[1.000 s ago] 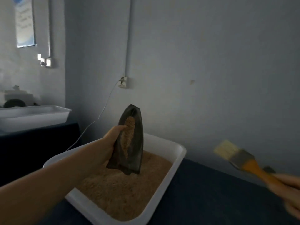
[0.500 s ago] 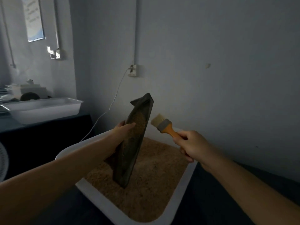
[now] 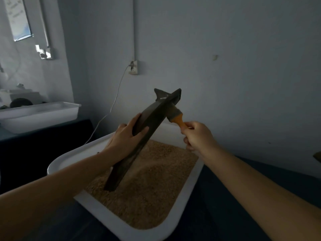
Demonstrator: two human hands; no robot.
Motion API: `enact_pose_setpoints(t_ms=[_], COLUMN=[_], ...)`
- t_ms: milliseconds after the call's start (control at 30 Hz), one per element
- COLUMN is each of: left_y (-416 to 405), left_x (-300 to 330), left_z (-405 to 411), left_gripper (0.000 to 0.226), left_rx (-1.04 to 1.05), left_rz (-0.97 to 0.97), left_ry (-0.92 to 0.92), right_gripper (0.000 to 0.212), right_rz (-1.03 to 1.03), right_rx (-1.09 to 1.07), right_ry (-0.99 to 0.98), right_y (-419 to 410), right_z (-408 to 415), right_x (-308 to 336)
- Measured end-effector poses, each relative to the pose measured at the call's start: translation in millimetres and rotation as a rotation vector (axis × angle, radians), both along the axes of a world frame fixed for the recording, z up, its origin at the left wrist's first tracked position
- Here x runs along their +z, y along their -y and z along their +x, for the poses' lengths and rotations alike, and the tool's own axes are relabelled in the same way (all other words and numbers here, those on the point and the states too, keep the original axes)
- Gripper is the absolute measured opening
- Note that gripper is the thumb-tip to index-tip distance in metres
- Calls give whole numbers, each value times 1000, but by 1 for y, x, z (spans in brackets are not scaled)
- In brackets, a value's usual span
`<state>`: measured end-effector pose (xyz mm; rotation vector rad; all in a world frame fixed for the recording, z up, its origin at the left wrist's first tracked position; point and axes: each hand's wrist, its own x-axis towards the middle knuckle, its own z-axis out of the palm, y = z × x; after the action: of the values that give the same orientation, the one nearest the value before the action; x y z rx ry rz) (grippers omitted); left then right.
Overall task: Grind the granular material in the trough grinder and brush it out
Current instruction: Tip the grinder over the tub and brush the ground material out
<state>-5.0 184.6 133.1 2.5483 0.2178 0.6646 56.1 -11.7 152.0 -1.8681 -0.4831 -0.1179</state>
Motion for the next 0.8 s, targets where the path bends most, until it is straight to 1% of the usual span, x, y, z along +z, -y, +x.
enact_pose_setpoints(t_ms=[67, 133, 200, 267, 333, 367, 467, 533, 600, 700, 767, 800], left_y=[0, 1, 3, 5, 5, 3, -3, -6, -8, -13, -18, -19], left_x=[5, 9, 10, 9, 8, 8, 6, 4, 2, -1, -2, -1], left_z=[2, 4, 4, 4, 4, 3, 2, 3, 5, 10, 11, 11], left_gripper=[65, 67, 68, 65, 62, 64, 80, 83, 83, 80, 80, 80], left_rx=[-29, -76, -112, -135, -143, -145, -143, -134, -122, -77, -52, -52], left_rz=[-35, -155, -285, -347, -346, -355, -356, -328, -268, -184, -157, -152], left_ry=[41, 72, 95, 104, 102, 102, 93, 109, 131, 123, 115, 115], right_gripper=[25, 17, 13, 15, 23, 25, 24, 26, 31, 34, 29, 26], right_rz=[140, 248, 277, 171, 13, -50, -260, -477, -665, -816, -883, -861], right_rx=[-74, -98, -62, -4, 70, 124, 361, 514, 609, 642, 577, 507], right_ry=[-28, -12, 10, 62, 112, 112, 28, 14, 26, -32, -47, -36], right_y=[-6, -15, -29, -44, -52, -50, -29, -17, -11, 1, 13, 18], right_z=[5, 6, 1, -8, -18, -22, -33, -43, -50, -45, -35, -28], right_x=[3, 7, 9, 5, 0, -2, -6, -10, -12, 2, 22, 34])
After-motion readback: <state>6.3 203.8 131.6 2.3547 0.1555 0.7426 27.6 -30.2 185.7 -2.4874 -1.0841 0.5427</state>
